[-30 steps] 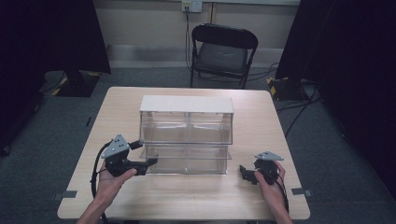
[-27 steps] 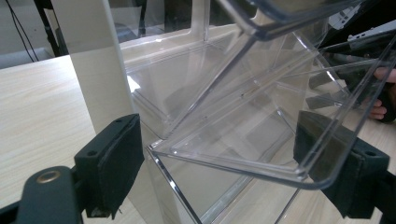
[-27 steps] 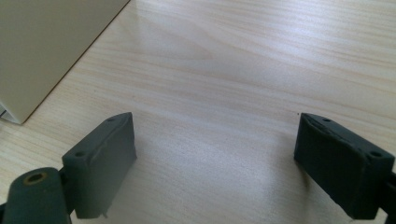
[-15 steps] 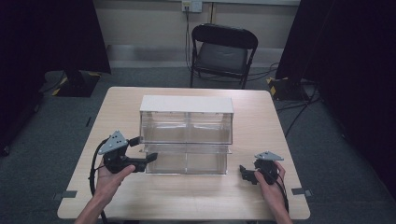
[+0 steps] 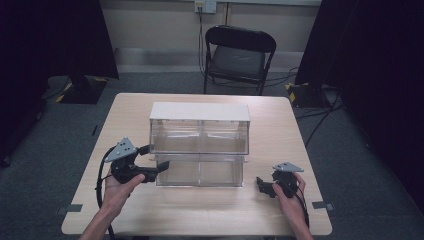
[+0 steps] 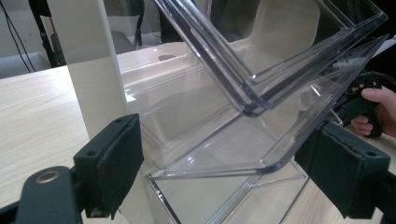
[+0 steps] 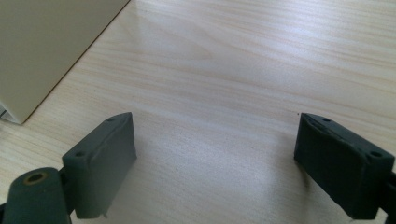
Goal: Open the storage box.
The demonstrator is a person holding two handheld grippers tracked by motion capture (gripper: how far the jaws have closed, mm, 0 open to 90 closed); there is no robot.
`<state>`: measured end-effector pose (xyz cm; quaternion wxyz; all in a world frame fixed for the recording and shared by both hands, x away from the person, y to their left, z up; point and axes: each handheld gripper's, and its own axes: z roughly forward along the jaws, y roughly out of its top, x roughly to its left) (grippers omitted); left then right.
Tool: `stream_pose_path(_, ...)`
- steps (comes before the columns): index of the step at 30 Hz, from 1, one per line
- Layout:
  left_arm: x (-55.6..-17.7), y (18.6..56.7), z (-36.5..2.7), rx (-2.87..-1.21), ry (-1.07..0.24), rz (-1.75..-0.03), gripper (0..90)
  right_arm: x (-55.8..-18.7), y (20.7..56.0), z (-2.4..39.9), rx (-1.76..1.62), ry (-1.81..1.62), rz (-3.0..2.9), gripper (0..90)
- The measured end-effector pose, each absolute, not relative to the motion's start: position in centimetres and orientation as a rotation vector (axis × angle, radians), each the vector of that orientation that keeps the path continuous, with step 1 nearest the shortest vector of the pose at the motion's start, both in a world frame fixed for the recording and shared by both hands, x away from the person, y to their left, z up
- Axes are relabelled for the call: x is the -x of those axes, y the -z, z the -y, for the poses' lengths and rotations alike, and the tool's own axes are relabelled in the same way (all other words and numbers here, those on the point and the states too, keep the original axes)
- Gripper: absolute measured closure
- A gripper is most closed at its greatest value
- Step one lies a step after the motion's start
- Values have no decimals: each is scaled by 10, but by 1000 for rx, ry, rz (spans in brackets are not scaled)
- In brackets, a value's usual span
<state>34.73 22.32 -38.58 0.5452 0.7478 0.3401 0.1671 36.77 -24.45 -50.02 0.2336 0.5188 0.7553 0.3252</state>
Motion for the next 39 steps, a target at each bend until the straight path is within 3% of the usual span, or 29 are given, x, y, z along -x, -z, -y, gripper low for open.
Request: stream_pose_path(39, -354, 382, -220, -1792, -364, -796, 111, -368, 500, 245, -1425, -893, -2074, 118)
